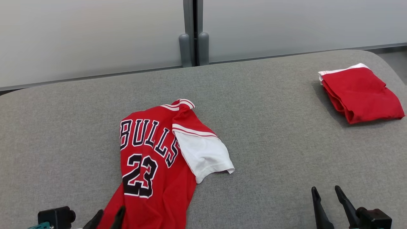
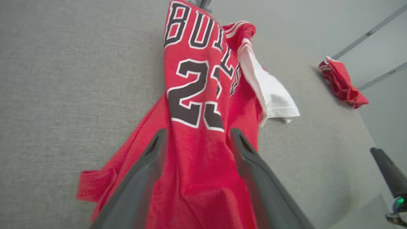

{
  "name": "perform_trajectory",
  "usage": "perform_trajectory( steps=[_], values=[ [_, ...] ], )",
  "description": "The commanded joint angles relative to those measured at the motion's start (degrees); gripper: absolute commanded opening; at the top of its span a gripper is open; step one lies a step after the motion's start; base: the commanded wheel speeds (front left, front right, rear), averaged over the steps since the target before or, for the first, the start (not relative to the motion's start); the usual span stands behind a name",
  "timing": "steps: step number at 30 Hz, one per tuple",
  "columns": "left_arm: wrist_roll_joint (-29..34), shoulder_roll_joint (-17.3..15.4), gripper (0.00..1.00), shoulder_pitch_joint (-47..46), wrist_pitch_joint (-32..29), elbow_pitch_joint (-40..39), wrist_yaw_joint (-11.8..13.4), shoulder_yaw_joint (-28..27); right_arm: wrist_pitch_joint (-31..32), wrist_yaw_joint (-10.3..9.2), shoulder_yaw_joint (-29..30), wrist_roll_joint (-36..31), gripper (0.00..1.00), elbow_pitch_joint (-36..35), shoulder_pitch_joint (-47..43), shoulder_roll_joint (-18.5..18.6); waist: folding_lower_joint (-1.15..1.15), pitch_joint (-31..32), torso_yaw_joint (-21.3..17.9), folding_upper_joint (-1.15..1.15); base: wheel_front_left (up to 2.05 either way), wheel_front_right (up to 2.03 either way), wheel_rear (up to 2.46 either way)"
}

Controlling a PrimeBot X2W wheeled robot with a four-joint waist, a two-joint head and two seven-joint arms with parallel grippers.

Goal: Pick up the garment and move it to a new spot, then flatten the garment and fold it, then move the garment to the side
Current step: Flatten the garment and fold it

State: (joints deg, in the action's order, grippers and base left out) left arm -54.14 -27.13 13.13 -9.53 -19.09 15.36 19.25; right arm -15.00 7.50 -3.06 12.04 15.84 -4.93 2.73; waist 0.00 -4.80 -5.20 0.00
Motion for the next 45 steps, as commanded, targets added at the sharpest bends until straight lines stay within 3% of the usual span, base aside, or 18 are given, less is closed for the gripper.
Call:
perform_trajectory(
  steps=[1,7,12,13,14,15,19,21,26,32,34,38,45],
  values=[
    [2.00,-2.00,1.00,-1.15,-1.93,4.58,1.46,0.72,-0.28,-0.01,-0.13,0.16,1.00,0.15,0.25,0.34,0.00,0.02,-0.60,0.00,0.00,0.00,0.00],
    [5.72,-4.79,1.00,-3.55,-5.14,15.00,3.24,2.99,-0.27,-0.01,-0.26,0.51,1.00,0.19,0.43,0.33,0.00,-0.02,-1.92,0.00,0.00,0.00,0.00],
    [3.91,-4.42,1.00,-4.44,-8.31,18.64,0.96,4.89,-0.27,-0.01,-0.46,0.79,1.00,0.20,0.28,0.34,0.00,0.06,-2.60,0.00,0.00,0.00,0.00],
    [2.36,-3.35,0.80,-4.23,-8.91,18.63,-0.27,5.17,-0.27,-0.01,-0.48,0.94,1.00,0.26,0.32,0.35,0.00,0.12,-2.75,0.00,0.00,0.00,0.00],
    [1.75,-3.04,0.46,-3.99,-9.03,18.77,-0.94,5.19,-0.27,-0.01,-0.52,1.12,1.00,0.27,0.36,0.36,0.00,0.14,-2.90,0.00,0.00,0.00,0.00],
    [1.99,-3.65,0.00,-3.78,-9.24,19.17,-1.06,5.39,-0.27,-0.01,-0.56,1.14,1.00,0.26,0.40,0.36,0.00,0.13,-3.00,0.00,0.00,0.00,0.00],
    [3.16,-3.93,0.00,-4.24,-7.45,19.45,-0.88,4.93,-0.27,-0.01,-0.28,1.17,1.00,0.15,0.26,0.35,0.00,0.10,-2.85,0.00,0.00,0.00,0.00],
    [4.72,-4.45,0.00,-5.44,-4.68,17.97,0.50,3.25,-0.27,-0.01,-0.36,1.19,1.00,0.16,0.12,0.34,0.00,0.21,-2.74,0.00,0.00,0.00,0.00],
    [9.29,-6.65,0.00,-6.37,-0.33,8.07,5.89,-0.61,-0.27,-0.01,0.11,0.79,1.00,0.04,0.05,0.35,0.00,0.59,-2.48,0.00,0.00,0.00,0.00],
    [13.60,-10.32,0.00,-8.42,-1.06,-0.20,11.24,-3.68,-0.27,-0.01,0.18,1.28,1.00,-0.32,0.49,0.35,0.00,-0.10,-2.07,0.00,0.00,0.00,0.00],
    [14.26,-11.09,0.00,-10.05,-1.80,1.95,11.85,-4.27,-0.27,-0.01,-0.31,1.58,1.00,-0.28,0.91,0.33,0.00,-0.73,-2.06,0.00,0.00,0.00,0.00],
    [15.49,-10.90,0.00,-15.53,-1.04,11.60,10.22,-3.64,-0.28,-0.01,-0.89,1.62,1.00,-0.43,2.23,0.34,0.00,-2.84,-2.42,0.00,0.00,0.00,0.00],
    [20.19,-8.45,0.00,-25.93,7.04,30.86,8.73,-2.37,-0.27,-0.01,-0.91,1.54,1.00,-0.46,3.58,0.34,0.00,-5.60,-3.93,0.00,0.00,0.00,0.00]
  ],
)
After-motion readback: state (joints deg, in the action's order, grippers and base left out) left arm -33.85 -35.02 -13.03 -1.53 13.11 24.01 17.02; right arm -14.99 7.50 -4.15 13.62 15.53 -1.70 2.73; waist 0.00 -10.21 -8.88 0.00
